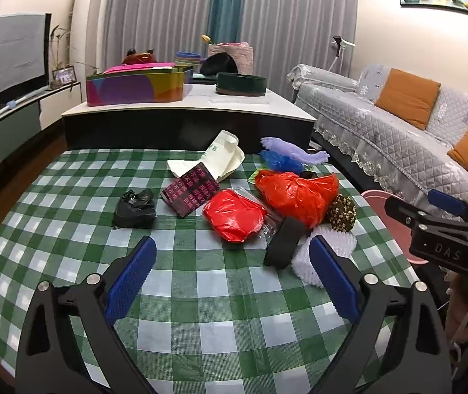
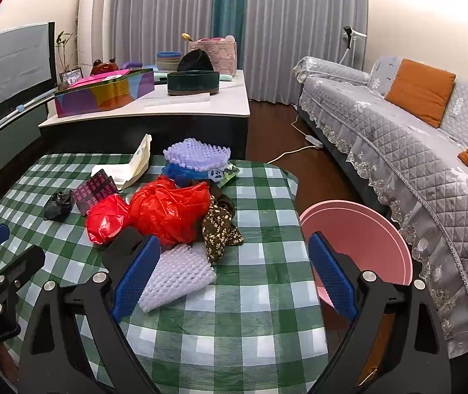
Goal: Collect trash
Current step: 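Move both tools toward the trash items on the checked table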
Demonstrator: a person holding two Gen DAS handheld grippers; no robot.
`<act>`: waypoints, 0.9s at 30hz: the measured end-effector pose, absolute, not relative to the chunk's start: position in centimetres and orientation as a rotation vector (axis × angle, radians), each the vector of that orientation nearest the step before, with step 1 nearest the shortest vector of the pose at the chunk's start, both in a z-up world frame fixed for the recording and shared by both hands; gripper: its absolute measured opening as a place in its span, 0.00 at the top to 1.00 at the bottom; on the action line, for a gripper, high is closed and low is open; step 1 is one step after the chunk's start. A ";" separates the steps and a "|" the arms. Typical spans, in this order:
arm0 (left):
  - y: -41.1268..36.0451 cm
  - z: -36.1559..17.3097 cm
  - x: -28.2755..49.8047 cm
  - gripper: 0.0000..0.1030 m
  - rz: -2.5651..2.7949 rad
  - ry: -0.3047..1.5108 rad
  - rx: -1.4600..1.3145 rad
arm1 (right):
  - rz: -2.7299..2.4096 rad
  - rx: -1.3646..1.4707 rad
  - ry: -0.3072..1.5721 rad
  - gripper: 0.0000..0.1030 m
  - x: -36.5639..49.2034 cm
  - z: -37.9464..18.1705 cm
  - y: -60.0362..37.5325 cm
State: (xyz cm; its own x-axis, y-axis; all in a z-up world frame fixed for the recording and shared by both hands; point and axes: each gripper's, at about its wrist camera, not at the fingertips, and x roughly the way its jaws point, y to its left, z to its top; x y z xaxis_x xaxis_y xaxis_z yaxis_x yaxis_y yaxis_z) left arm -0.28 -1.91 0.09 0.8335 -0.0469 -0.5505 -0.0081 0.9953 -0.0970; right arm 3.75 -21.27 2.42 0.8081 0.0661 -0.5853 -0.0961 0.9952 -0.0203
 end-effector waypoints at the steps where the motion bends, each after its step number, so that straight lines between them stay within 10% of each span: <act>1: -2.0 0.1 -0.3 0.12 -0.019 0.584 -0.094 | 0.088 -0.050 0.625 0.13 3.8 2.4 -21.3; 27: -2.0 0.1 -0.3 0.12 -0.020 0.585 -0.099 | 0.085 -0.052 0.622 0.13 3.8 2.6 -21.3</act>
